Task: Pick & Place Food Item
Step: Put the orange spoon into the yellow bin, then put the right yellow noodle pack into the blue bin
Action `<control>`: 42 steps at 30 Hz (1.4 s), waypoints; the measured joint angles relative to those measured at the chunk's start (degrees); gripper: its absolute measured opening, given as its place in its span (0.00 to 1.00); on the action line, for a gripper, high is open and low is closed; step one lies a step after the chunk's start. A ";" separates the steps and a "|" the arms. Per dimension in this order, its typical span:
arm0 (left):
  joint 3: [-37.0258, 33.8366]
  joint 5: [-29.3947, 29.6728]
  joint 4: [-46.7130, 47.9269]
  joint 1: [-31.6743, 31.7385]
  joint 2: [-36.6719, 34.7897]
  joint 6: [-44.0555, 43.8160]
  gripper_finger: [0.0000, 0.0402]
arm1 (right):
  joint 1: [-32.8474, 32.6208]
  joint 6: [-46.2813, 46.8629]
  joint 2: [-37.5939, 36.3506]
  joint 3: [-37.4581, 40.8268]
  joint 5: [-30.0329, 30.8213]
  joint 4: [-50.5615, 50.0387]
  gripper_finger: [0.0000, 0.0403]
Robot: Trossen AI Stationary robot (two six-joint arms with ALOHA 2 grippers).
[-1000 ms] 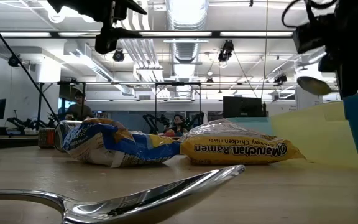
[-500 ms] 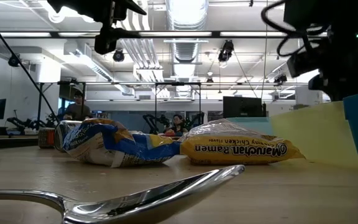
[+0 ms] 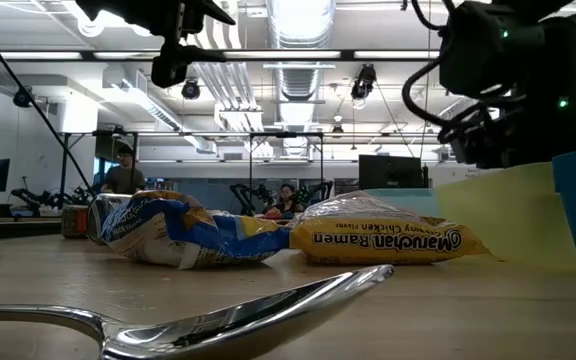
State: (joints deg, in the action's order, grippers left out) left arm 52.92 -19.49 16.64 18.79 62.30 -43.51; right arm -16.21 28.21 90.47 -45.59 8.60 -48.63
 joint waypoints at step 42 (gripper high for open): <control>-0.01 -0.92 1.81 0.00 0.02 -0.39 0.60 | 0.00 9.26 -9.73 -2.42 -0.93 -1.50 0.57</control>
State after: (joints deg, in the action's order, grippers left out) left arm 52.91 -20.40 18.46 18.79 62.33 -43.89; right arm -16.20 37.47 80.74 -48.01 7.66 -50.13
